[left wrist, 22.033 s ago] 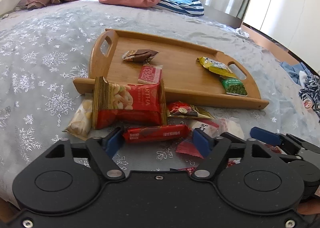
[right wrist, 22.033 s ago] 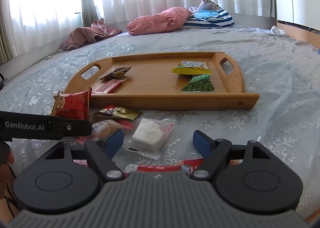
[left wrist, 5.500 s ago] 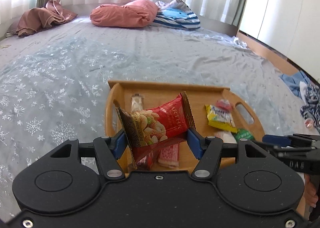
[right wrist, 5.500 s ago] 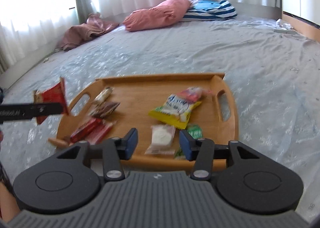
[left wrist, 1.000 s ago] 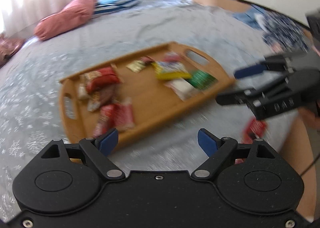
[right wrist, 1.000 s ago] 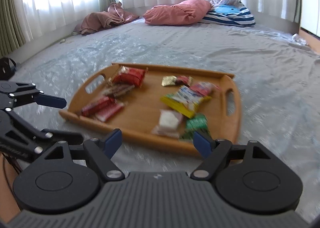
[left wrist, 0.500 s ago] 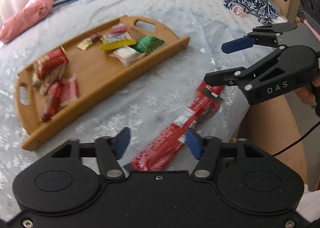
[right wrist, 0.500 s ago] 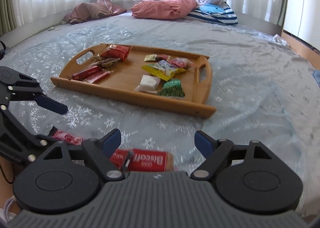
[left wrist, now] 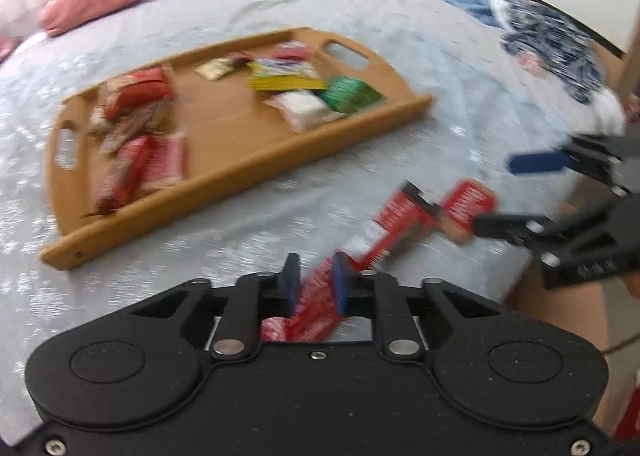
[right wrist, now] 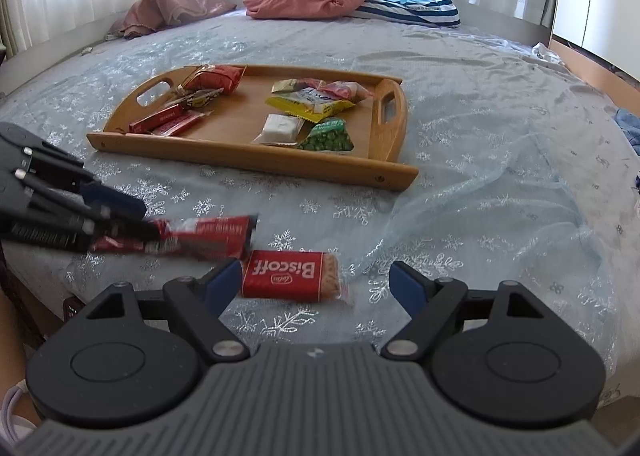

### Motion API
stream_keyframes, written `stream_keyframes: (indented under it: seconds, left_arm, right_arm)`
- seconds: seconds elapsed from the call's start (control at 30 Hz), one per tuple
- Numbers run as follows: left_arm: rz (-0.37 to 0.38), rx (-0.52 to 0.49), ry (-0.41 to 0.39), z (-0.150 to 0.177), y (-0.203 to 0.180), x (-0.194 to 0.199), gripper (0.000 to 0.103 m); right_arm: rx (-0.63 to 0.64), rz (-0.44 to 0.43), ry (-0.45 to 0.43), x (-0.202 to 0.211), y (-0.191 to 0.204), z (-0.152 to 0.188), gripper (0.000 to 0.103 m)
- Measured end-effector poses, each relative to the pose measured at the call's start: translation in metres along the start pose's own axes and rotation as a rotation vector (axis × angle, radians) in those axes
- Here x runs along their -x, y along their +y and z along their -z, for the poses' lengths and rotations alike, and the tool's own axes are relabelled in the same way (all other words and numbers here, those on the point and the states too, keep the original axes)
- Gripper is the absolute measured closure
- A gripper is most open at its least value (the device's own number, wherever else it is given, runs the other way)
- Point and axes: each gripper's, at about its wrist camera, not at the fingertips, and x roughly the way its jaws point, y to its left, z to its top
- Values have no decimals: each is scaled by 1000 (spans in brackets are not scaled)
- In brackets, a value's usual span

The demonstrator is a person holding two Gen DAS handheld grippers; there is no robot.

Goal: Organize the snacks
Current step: 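Move both tools to the red wafer bar and Biscoff pack on the bed, then grasp the long red wafer bar with the left tool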

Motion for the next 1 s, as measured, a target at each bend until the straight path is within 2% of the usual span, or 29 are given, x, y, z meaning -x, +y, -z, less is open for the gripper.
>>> stream_keyframes:
  seconds: [0.1, 0.2, 0.47, 0.53, 0.6, 0.63, 0.83, 1.0]
  left_arm:
    - [-70, 19, 13, 0, 9, -6, 95]
    - [-52, 64, 20, 6, 20, -7, 95]
    - [-45, 24, 5, 8, 19, 3, 90]
    - [-32, 19, -2, 8, 18, 7, 84]
    - [-12, 1, -13, 8, 16, 12, 64]
    - [0, -12, -17, 8, 14, 15, 62]
    - [58, -77, -9, 10, -1, 21, 58]
    - [82, -86, -3, 8, -10, 13, 54]
  right_arm:
    - [0, -2, 5, -2, 1, 1, 14]
    - [4, -9, 10, -3, 3, 1, 14]
    - [47, -27, 33, -10, 13, 4, 13]
    - [52, -29, 36, -13, 16, 3, 13]
    - [63, -30, 34, -16, 20, 2, 12]
    - [69, -30, 34, -18, 22, 1, 12]
    - [45, -21, 30, -30, 25, -5, 12]
    - [35, -12, 30, -35, 26, -7, 11]
